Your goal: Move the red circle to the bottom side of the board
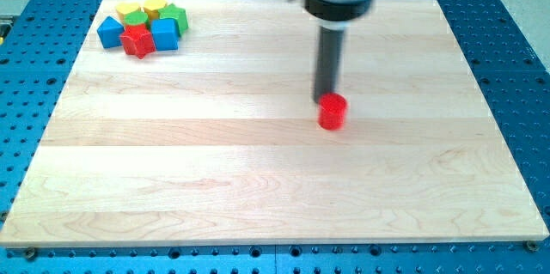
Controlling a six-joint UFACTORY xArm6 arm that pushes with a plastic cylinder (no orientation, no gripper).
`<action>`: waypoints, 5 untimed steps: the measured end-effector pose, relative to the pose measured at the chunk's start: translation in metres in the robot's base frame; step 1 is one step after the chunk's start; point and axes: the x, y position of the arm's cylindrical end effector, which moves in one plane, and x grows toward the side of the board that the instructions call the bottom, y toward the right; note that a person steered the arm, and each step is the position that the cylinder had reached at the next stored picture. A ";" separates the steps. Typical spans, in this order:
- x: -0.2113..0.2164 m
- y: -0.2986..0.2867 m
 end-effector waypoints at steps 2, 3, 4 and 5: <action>0.028 -0.027; 0.044 -0.028; 0.070 0.023; 0.067 0.037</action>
